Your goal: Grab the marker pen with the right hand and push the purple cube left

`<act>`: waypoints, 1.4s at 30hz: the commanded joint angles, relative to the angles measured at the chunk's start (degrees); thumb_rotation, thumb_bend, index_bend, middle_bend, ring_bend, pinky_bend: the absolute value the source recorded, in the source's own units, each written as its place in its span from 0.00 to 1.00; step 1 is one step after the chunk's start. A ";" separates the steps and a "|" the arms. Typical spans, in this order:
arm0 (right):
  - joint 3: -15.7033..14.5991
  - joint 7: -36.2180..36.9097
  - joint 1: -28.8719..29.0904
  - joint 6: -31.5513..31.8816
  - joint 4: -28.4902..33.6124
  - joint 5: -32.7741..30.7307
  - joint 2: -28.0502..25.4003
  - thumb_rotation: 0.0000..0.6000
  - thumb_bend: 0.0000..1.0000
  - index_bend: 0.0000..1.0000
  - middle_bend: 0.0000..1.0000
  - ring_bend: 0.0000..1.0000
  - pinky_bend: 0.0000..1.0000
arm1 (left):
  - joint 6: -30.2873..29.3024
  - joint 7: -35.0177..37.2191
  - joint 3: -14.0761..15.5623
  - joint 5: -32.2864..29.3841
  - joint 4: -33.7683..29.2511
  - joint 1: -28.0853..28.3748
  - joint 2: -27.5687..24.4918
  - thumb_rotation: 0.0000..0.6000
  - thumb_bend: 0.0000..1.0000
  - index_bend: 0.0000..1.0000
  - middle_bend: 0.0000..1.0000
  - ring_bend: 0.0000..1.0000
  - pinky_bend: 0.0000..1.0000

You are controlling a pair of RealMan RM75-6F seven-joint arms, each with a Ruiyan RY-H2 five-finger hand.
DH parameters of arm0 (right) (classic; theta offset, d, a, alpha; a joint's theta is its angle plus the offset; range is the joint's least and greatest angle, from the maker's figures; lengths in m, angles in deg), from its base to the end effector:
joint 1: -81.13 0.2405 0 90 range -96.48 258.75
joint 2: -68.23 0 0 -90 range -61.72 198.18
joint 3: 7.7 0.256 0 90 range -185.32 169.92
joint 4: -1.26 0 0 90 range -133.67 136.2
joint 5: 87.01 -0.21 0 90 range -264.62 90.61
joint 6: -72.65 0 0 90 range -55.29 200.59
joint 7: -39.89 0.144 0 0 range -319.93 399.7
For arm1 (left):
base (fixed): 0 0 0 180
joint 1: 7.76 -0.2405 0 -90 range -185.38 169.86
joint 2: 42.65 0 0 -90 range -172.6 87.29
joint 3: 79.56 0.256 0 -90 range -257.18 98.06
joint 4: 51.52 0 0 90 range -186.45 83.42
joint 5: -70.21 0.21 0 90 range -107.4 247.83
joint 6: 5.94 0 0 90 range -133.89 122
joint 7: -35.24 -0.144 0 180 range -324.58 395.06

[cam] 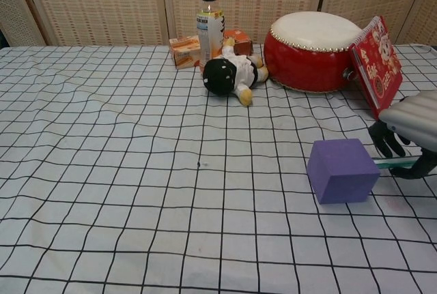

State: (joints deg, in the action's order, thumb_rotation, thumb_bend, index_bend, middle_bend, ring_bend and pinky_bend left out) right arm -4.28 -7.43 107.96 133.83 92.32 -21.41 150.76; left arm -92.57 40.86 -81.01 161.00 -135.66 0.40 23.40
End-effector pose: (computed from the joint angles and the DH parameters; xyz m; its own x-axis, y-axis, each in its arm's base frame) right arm -0.2404 -0.2689 0.0092 0.7918 -0.2318 0.5651 -0.6107 -0.3145 0.7267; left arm -0.3147 0.1959 0.1573 0.4109 -0.0240 0.9114 0.9017 -0.1372 -0.4101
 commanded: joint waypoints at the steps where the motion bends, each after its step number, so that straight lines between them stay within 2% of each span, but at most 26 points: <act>1: -0.11 -0.76 0.41 0.23 0.81 0.08 0.27 1.00 0.48 0.91 0.76 0.48 0.25 | -0.09 0.08 -0.01 0.05 0.03 -0.02 -0.01 1.00 0.38 0.00 0.00 0.00 0.10; 7: -2.20 -3.49 0.36 1.69 4.22 0.78 -0.34 1.00 0.48 0.91 0.76 0.48 0.25 | -0.80 0.35 0.17 0.53 -0.13 -0.33 -0.21 1.00 0.38 0.00 0.00 0.00 0.10; 15: -2.76 -4.86 1.02 2.18 5.22 0.30 0.35 1.00 0.48 0.91 0.76 0.48 0.25 | -1.12 1.09 0.21 0.75 -0.08 -0.46 -0.45 1.00 0.38 0.00 0.00 0.00 0.10; 34: 1.20 -13.59 8.06 2.17 5.09 -5.63 10.17 1.00 0.48 0.91 0.76 0.49 0.25 | -0.69 2.40 0.33 0.76 0.03 -0.32 -0.84 1.00 0.38 0.00 0.00 0.00 0.10; 42: 3.62 -17.79 12.47 2.14 3.89 -9.57 15.90 1.00 0.48 0.91 0.76 0.49 0.25 | -0.64 3.06 0.43 0.84 -0.01 -0.34 -1.10 1.00 0.38 0.00 0.00 0.00 0.10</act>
State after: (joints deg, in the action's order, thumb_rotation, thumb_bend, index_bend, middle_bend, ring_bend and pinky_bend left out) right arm -1.31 -24.25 119.42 135.96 96.69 -30.09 165.48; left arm -93.21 43.92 -80.59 161.84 -135.67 0.06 22.32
